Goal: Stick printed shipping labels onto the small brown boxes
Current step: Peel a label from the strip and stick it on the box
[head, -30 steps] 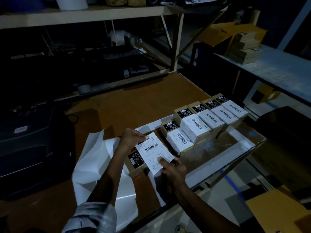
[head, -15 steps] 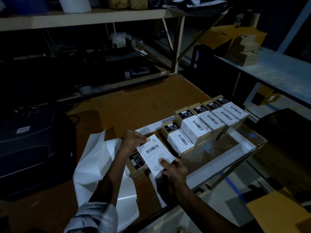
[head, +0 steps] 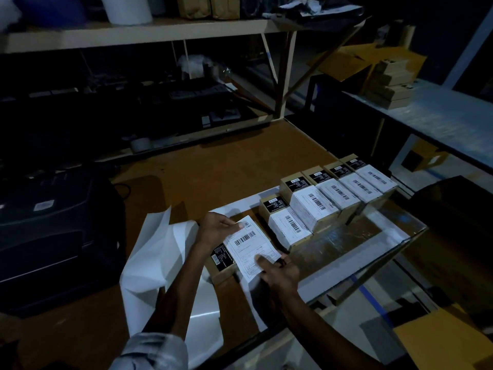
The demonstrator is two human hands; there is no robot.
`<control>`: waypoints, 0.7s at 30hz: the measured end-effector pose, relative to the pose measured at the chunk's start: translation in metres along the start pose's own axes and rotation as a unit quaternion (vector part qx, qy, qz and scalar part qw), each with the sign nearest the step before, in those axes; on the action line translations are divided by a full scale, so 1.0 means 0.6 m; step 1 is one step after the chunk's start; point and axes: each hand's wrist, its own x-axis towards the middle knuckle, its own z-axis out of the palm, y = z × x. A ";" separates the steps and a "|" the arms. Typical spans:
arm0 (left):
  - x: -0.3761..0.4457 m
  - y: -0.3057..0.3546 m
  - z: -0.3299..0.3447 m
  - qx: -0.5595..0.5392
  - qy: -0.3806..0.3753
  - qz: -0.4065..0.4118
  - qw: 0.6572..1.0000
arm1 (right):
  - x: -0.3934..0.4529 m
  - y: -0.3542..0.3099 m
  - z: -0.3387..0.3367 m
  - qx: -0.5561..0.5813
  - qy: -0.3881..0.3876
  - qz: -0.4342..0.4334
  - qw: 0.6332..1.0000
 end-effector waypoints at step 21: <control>-0.106 -0.014 0.000 0.204 0.112 0.015 0.972 | -0.005 -0.009 -0.026 -0.158 -0.042 -0.024 0.986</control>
